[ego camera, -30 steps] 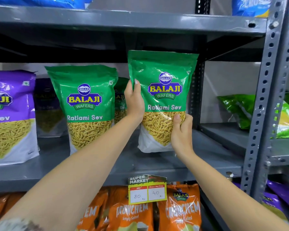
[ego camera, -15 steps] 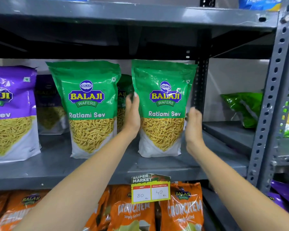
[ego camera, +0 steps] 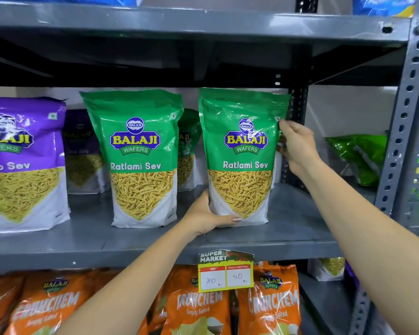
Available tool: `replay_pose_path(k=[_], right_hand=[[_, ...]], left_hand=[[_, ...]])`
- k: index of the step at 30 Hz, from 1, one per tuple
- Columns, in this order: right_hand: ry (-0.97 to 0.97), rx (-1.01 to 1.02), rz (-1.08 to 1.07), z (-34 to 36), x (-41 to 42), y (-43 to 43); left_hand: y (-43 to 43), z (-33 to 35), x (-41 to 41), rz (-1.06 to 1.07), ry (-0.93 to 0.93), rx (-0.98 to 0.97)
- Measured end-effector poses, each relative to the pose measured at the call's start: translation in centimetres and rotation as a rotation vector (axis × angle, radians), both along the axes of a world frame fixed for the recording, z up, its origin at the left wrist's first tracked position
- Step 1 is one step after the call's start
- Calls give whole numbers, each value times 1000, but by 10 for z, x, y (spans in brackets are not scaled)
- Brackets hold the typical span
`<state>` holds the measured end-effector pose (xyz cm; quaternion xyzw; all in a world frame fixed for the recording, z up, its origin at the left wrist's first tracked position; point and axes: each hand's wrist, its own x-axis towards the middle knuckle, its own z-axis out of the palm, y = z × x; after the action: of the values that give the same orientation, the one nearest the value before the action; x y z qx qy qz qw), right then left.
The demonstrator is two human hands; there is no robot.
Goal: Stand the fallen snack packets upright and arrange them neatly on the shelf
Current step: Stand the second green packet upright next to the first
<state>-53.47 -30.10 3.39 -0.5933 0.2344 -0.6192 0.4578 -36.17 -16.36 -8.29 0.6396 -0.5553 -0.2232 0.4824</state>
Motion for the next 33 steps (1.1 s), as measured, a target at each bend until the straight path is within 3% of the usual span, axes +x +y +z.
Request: replay_pose_path(k=[13,16,20,22,33], right_hand=[[-53,-12,26,3,-5,1],[102,10,131,-21,-14,3],[589,31,274,-78,-34,1],[743,40,329,-102,-36,2],[704,5,292,-120,-54,-2]], left_hand=[[-3,-1,7,-17,-37,76],[-1,0,7,-24,-34,58],[-1,0,8,-10,-39,32],[-2,0,6,-18,-57,37],[-20,4,-17,-20,-110,73]])
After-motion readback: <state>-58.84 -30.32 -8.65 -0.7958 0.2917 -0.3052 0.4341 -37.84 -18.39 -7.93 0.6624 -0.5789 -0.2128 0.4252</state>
